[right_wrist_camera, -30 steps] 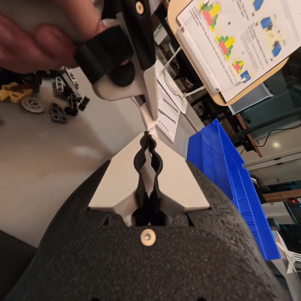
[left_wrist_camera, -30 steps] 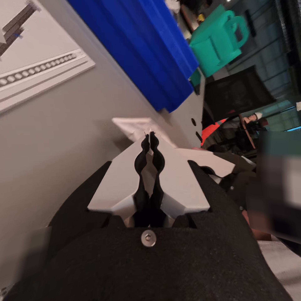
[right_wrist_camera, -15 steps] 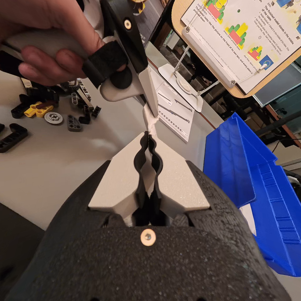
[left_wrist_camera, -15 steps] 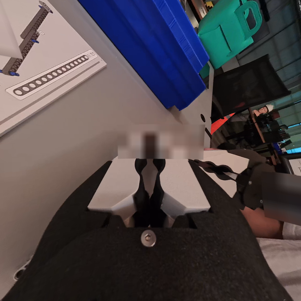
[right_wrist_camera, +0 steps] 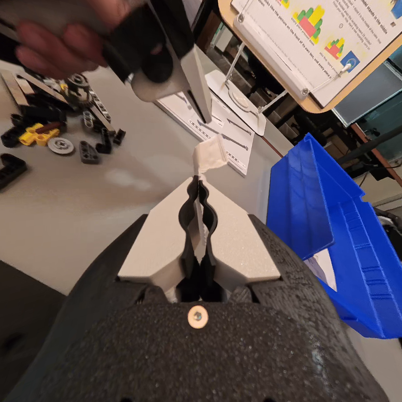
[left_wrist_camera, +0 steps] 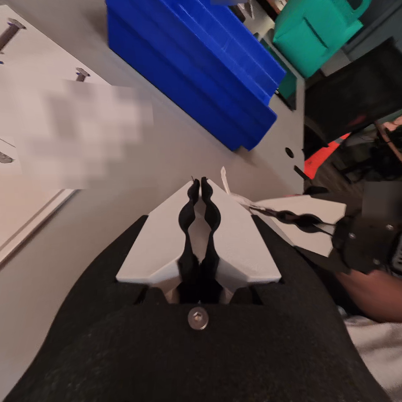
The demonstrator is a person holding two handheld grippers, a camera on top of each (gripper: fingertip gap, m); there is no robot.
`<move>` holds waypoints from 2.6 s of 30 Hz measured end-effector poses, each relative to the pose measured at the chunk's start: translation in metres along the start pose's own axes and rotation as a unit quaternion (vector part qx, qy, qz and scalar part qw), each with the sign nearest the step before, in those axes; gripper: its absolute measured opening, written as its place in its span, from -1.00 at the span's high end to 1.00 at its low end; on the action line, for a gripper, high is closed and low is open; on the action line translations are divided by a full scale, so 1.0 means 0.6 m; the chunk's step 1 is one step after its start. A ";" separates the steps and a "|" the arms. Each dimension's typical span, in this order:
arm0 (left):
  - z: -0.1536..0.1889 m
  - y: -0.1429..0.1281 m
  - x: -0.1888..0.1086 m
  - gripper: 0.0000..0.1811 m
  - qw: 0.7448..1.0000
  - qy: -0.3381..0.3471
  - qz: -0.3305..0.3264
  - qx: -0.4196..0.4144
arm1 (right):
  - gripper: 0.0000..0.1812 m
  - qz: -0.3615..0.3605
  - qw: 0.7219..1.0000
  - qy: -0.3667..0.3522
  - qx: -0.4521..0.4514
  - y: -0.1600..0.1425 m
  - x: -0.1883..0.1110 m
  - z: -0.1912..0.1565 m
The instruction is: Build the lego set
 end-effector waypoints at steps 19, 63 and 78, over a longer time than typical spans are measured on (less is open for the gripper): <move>0.018 -0.029 0.031 1.00 0.992 -0.072 -0.085 0.060 | 1.00 -0.005 0.999 0.010 -0.030 -0.003 0.004 -0.013; 0.036 -0.014 -0.011 0.43 0.990 -0.077 -0.022 0.113 | 1.00 0.061 0.887 0.321 0.325 -0.012 0.047 0.080; 0.059 -0.061 0.038 1.00 0.990 -0.055 -0.072 0.113 | 1.00 0.079 0.907 0.165 0.381 -0.009 0.046 0.081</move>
Point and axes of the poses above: each gripper's, where its closed fingertips meet, x out along the fingers, y out of its top, z = x × y across the jaws, the point moved 6 cm from there along -x, back along the fingers, and after that the axes turned 1 degree about y, right-handed, at the moved point
